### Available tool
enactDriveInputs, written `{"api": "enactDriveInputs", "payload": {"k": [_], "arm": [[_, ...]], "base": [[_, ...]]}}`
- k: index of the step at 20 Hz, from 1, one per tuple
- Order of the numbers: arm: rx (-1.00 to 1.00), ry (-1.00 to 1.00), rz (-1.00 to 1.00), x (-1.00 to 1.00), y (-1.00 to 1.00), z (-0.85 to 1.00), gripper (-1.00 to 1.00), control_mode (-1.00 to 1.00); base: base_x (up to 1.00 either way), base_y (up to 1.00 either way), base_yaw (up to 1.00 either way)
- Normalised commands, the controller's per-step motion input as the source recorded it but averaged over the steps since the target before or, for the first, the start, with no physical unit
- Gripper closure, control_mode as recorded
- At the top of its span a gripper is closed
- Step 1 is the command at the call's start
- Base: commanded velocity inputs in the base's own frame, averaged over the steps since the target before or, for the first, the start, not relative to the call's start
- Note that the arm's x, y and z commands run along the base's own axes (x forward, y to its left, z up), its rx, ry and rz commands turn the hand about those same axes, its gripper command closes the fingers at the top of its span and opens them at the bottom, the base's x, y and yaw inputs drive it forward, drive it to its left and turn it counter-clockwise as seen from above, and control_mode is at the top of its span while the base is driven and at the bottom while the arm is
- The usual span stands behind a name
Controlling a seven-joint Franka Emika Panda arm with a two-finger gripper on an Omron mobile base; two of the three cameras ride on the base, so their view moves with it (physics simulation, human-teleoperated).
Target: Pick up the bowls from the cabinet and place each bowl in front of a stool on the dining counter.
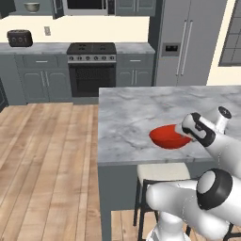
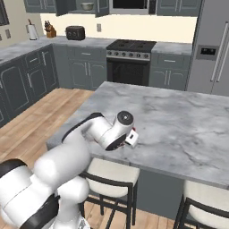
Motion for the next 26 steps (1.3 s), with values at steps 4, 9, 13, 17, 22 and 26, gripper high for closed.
{"api": "enactDriveInputs", "payload": {"k": [4, 9, 13, 17, 22, 26], "arm": [[0.00, 0.00, 0.00, 0.40, -0.13, -0.21, 1.00, -1.00], [0.00, 0.00, 0.00, 0.38, -0.10, -0.19, 1.00, -1.00], [0.00, 0.00, 0.00, 0.31, -0.04, -0.20, 1.00, -1.00], [0.00, 0.01, 0.00, 0.16, 0.00, -0.23, 1.00, -1.00], [0.00, 0.00, 0.00, 0.04, 0.00, -0.17, 1.00, -1.00], [0.00, 0.00, 0.00, -0.05, 0.00, 0.00, -1.00, -1.00]], "base": [[0.00, 0.00, 0.00], [0.00, 0.00, 0.00], [0.00, 0.00, 0.00], [0.00, 0.00, 0.00], [0.00, 0.00, 0.00], [0.00, 0.00, 0.00]]}}
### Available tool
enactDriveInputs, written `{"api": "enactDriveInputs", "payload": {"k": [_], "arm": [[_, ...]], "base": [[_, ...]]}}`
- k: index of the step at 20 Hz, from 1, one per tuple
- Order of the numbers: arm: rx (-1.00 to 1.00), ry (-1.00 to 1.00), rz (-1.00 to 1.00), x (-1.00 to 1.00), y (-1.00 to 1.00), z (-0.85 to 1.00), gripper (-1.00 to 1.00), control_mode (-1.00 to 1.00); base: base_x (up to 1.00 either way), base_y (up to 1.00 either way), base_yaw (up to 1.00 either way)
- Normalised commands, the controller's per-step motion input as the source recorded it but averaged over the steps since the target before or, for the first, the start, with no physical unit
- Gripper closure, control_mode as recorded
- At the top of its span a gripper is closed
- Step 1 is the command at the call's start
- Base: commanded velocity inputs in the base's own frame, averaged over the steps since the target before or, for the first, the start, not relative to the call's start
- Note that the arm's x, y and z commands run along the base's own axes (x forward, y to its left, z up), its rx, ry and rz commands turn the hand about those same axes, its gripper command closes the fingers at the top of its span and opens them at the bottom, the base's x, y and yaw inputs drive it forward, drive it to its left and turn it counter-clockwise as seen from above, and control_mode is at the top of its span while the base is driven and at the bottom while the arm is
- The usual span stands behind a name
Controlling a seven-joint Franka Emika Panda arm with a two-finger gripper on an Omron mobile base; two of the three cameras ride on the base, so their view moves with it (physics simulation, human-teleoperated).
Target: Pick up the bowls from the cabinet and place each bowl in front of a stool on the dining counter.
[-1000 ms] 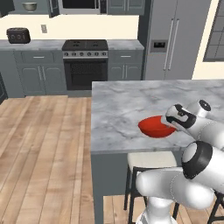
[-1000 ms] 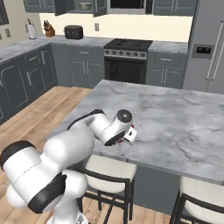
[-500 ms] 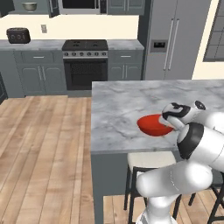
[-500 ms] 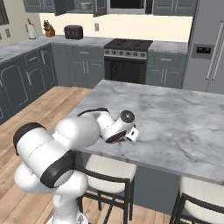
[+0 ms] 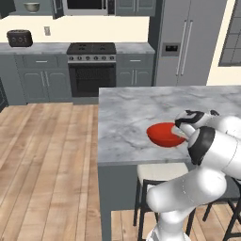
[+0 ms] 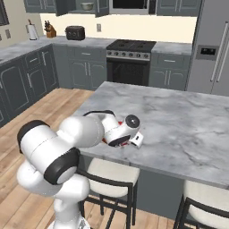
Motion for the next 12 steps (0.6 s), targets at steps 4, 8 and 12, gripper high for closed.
{"api": "enactDriveInputs", "payload": {"k": [4, 8, 12], "arm": [[0.00, 0.00, 0.00, -0.21, -0.04, 0.11, -1.00, -1.00], [0.00, -0.01, 0.01, -0.13, -0.21, 0.57, -1.00, -1.00], [0.00, 0.00, 0.00, -0.24, -0.32, 0.88, -1.00, -1.00]], "base": [[0.00, 0.00, 0.00], [0.00, 0.00, 0.00], [0.00, 0.00, 0.00]]}}
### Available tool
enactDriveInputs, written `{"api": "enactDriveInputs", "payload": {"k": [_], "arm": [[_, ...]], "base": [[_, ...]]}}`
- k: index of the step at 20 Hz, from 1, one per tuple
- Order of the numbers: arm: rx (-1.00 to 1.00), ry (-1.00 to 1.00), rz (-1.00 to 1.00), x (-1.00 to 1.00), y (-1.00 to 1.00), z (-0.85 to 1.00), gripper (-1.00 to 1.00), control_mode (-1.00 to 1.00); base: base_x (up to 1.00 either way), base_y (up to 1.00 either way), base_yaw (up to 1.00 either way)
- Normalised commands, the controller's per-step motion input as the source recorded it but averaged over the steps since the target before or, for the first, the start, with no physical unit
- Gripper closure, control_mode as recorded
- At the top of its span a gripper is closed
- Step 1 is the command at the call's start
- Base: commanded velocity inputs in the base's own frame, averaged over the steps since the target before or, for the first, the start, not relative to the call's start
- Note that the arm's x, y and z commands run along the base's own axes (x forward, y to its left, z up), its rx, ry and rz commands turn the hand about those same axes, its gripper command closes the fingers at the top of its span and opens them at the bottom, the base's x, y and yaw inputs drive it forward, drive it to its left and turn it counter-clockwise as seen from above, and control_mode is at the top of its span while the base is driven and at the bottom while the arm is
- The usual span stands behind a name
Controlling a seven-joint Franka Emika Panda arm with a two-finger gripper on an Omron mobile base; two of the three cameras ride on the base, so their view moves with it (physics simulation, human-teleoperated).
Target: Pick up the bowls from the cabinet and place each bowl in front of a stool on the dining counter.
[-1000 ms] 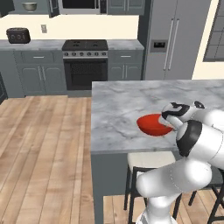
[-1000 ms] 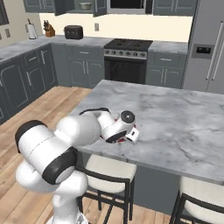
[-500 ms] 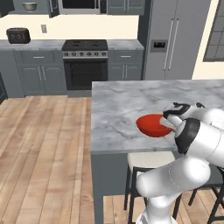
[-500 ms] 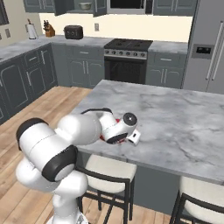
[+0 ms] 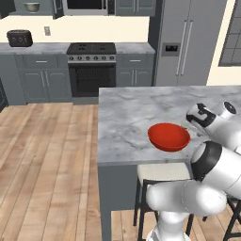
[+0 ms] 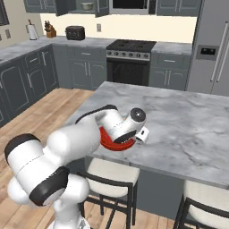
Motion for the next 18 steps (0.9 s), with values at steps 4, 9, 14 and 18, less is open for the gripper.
{"api": "enactDriveInputs", "payload": {"k": [4, 9, 14, 18], "arm": [[-0.02, -0.01, 0.10, -0.75, -0.04, 0.88, -1.00, -1.00], [-0.10, -0.03, 0.19, -0.61, 0.16, 0.67, -1.00, -1.00], [-0.26, -0.04, 0.04, -0.09, 0.78, 0.35, -1.00, -1.00], [-0.39, -0.17, 0.07, -0.09, 0.86, 0.39, -1.00, -1.00]], "base": [[0.00, 0.00, 0.00], [0.00, 0.00, 0.00], [0.00, 0.00, 0.00], [0.00, 0.00, 0.00]]}}
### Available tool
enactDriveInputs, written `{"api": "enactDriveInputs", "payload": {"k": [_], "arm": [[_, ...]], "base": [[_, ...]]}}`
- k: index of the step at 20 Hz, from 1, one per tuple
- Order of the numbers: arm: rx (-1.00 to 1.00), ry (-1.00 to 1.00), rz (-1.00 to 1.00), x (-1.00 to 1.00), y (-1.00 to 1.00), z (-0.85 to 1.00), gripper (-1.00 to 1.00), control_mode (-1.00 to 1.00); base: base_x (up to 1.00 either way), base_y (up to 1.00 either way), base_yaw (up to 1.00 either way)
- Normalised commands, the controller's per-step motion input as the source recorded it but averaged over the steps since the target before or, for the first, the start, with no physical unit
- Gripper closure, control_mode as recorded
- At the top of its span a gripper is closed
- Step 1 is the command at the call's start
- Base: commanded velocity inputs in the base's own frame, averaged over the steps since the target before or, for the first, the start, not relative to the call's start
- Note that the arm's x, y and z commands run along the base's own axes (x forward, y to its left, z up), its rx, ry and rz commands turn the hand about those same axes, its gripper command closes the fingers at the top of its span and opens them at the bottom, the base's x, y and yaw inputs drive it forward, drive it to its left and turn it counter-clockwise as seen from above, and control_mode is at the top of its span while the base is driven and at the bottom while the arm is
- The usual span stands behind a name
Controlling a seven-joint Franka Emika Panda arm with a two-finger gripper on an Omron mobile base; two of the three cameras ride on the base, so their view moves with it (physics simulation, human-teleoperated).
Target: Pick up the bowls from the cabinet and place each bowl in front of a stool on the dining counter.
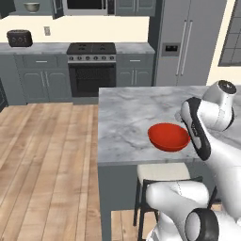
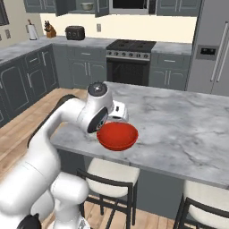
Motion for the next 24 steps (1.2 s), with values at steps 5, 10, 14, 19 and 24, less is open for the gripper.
{"api": "enactDriveInputs", "payload": {"k": [5, 10, 14, 19, 24], "arm": [[-0.30, -0.19, 0.06, -0.25, 0.57, 0.11, -1.00, 1.00], [0.00, 0.00, 0.00, 0.00, 0.00, 0.00, -1.00, 1.00], [0.00, 0.00, 0.00, 0.00, 0.00, 0.00, -1.00, 1.00], [0.00, 0.00, 0.00, 0.00, 0.00, 0.00, -1.00, 1.00], [0.00, 0.00, 0.00, 0.00, 0.00, 0.00, -1.00, 1.00]], "base": [[-0.03, 0.16, 0.01], [-0.05, 0.82, 0.03], [0.00, 0.99, 0.00], [0.00, 1.00, 0.00], [0.05, 1.00, 0.00]]}}
